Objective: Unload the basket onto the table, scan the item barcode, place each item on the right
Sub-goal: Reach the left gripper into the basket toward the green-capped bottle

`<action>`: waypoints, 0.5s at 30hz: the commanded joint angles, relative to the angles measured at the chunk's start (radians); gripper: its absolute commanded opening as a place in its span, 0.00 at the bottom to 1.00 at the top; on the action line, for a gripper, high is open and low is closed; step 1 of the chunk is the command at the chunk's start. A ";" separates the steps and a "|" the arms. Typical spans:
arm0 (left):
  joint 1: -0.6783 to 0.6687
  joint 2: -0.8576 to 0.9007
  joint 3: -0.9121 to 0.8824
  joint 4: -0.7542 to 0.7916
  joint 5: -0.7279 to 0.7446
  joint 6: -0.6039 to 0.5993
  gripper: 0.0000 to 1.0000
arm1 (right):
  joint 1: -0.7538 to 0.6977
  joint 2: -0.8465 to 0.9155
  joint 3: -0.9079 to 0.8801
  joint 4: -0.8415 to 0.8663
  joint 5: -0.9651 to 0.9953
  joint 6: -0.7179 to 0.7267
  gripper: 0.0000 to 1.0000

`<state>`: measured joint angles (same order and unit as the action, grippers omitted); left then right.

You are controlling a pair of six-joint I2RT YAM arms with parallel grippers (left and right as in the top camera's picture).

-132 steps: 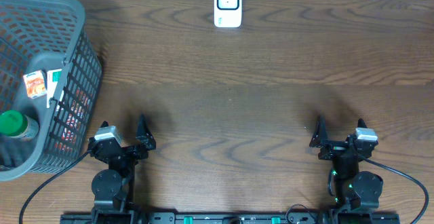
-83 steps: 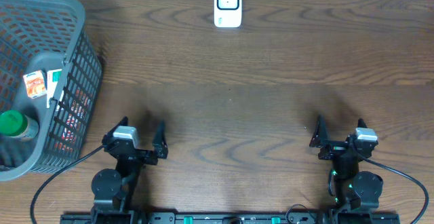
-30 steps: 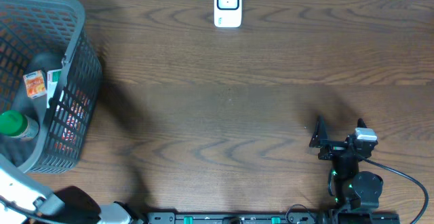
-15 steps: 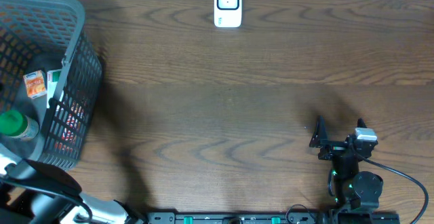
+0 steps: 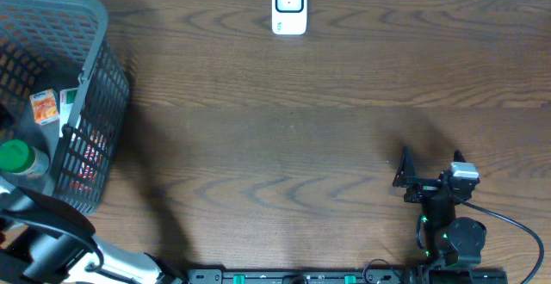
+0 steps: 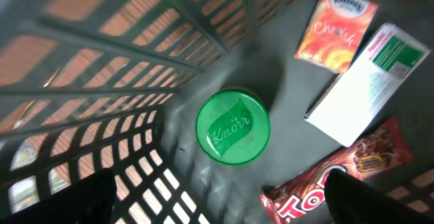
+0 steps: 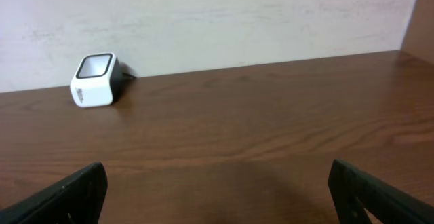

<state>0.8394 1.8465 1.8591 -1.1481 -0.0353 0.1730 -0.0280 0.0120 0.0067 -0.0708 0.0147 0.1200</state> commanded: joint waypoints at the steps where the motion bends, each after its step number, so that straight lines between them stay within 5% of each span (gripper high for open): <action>1: -0.006 0.066 -0.008 -0.001 -0.001 0.048 0.98 | 0.009 -0.007 -0.002 -0.004 -0.005 -0.013 0.99; 15: -0.056 0.229 -0.011 -0.016 -0.051 0.103 0.98 | 0.009 -0.007 -0.002 -0.004 -0.005 -0.013 0.99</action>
<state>0.7891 2.0552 1.8591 -1.1530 -0.0486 0.2569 -0.0280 0.0120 0.0067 -0.0708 0.0147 0.1200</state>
